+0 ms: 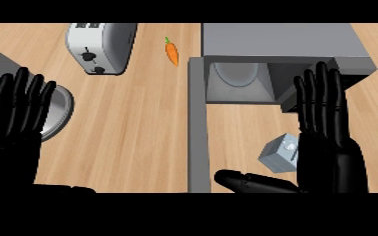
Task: Pick up the milk, place it into the microwave and close the microwave
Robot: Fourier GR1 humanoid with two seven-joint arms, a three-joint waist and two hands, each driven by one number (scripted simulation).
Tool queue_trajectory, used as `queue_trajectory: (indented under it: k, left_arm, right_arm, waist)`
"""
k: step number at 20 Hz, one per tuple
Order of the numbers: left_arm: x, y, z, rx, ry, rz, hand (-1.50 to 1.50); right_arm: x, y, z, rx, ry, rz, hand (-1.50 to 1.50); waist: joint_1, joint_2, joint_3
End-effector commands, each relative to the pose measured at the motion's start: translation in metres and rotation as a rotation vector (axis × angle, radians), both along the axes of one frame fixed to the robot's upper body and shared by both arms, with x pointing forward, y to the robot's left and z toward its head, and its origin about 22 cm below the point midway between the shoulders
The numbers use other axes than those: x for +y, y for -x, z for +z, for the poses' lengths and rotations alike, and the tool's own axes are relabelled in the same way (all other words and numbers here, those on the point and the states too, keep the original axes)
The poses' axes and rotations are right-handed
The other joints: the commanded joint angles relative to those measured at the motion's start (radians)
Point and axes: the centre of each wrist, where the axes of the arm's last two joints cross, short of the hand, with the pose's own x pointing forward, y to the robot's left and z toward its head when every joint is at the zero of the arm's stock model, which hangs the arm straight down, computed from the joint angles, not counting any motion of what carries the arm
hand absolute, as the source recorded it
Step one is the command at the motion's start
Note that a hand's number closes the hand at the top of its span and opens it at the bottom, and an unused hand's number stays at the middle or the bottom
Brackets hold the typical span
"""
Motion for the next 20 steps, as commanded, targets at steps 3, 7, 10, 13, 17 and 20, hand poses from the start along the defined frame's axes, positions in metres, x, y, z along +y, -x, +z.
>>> queue_trajectory:
  k: [3,7,10,13,17,20]
  left_arm:
    - [0.021,0.014,-0.002,0.024,0.037,-0.002,-1.50]
    - [0.043,0.029,0.000,0.013,0.035,0.006,-1.50]
    - [0.027,0.040,-0.012,0.040,0.036,0.017,-1.50]
    - [0.039,0.048,-0.020,0.062,0.029,0.006,-1.50]
    - [0.039,0.056,0.000,0.039,0.038,-0.017,-1.50]
    - [0.051,0.064,-0.019,0.046,0.036,0.006,-1.50]
  right_arm:
    - [0.036,0.016,-0.007,0.015,-0.037,-0.003,-1.50]
    - [0.047,0.007,0.006,-0.009,-0.026,-0.093,-1.50]
    - [0.040,0.016,0.004,0.027,-0.022,-0.169,-1.50]
    - [0.040,0.012,0.003,0.027,0.003,-0.207,-1.50]
    - [0.030,0.011,-0.017,0.085,0.010,-0.256,-1.50]
    - [0.014,0.009,-0.034,0.094,0.005,-0.303,-1.50]
  waist:
    - [-0.010,0.000,0.002]
    - [-0.007,0.000,0.002]
    - [-0.010,-0.001,0.002]
    - [-0.009,0.000,0.002]
    - [-0.009,0.000,0.003]
    - [-0.007,0.000,0.003]
